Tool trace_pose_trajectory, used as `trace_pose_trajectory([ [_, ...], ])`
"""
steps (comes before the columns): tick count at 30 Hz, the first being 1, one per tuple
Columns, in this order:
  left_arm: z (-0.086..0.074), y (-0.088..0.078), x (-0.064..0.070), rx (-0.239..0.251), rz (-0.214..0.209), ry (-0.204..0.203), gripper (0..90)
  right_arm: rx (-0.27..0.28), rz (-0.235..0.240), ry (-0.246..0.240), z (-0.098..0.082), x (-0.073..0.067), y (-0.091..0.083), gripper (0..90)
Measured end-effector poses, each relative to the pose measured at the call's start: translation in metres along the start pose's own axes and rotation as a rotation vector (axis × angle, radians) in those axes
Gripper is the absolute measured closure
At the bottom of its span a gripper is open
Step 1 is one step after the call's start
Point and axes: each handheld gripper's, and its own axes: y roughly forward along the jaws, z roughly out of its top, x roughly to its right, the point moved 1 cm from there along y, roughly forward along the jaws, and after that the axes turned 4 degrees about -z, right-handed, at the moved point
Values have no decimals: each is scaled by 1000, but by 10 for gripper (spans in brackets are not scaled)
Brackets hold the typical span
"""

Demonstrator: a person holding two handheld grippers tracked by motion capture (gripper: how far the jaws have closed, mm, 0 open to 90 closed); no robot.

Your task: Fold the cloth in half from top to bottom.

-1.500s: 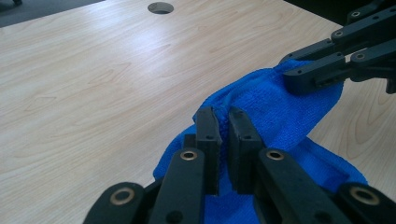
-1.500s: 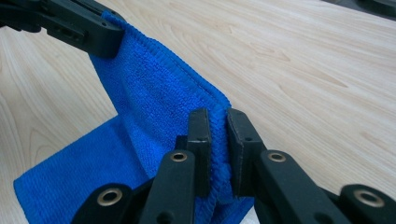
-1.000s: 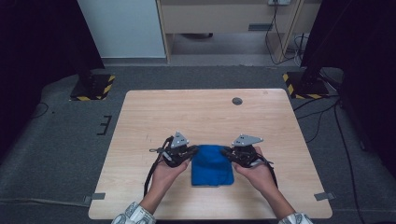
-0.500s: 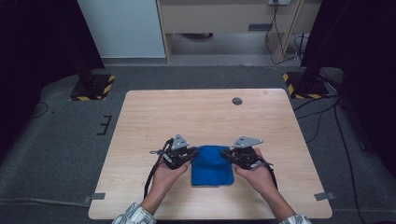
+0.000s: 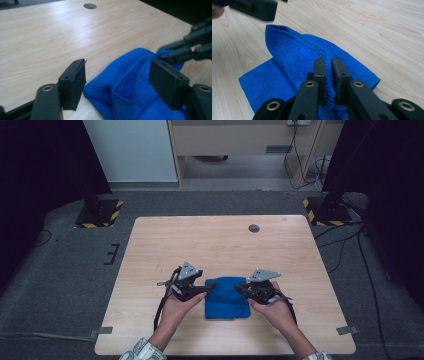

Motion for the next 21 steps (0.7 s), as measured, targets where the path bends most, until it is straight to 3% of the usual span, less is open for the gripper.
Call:
trace_pose_trajectory([
  [5,-7,1,-17,-15,51,-57,247,2,5,-1,-2,-1,-1,827],
  [21,-17,7,-32,-58,105,-78,222,5,20,-13,-5,-5,-7,806],
])
